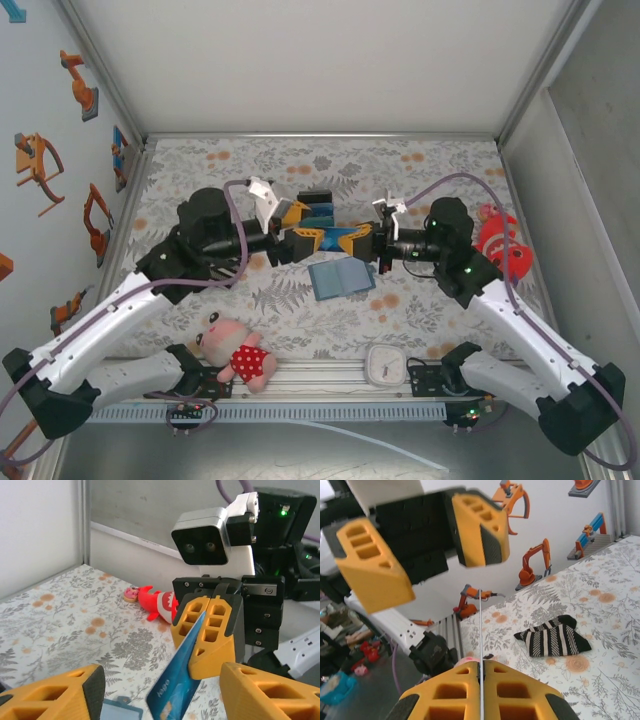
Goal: Take the credit cards out of the card holder
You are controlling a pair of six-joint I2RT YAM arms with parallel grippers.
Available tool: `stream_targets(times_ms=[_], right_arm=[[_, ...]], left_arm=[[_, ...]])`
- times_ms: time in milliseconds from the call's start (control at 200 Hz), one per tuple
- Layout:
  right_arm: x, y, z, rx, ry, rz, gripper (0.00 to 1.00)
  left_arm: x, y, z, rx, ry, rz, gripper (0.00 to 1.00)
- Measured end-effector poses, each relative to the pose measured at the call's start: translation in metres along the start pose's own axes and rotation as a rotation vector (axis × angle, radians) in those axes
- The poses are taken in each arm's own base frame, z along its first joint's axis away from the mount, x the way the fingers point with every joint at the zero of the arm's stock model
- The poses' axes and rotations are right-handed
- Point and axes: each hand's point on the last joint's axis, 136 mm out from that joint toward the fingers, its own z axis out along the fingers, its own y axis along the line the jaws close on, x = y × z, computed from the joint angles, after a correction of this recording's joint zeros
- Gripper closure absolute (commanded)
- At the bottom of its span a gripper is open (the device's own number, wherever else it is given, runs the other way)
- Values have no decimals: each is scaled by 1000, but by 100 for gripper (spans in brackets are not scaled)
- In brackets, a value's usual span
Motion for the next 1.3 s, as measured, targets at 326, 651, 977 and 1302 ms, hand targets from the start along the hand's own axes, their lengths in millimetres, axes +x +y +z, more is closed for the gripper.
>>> stream_targets(times_ms=[326, 651, 977, 1302], right_arm=[[23, -1, 3, -22, 143, 8, 100], [33, -4, 7, -42, 195, 27, 100], [36, -4, 9, -60, 209, 43, 100], [37, -12, 10, -12, 208, 9, 78]], left_arm=[[47, -1, 23, 82, 231, 2, 41], [52, -8, 27, 149, 269, 16, 64], [64, -11, 37, 207, 306, 37, 88], [63, -12, 36, 223, 299, 76, 97]])
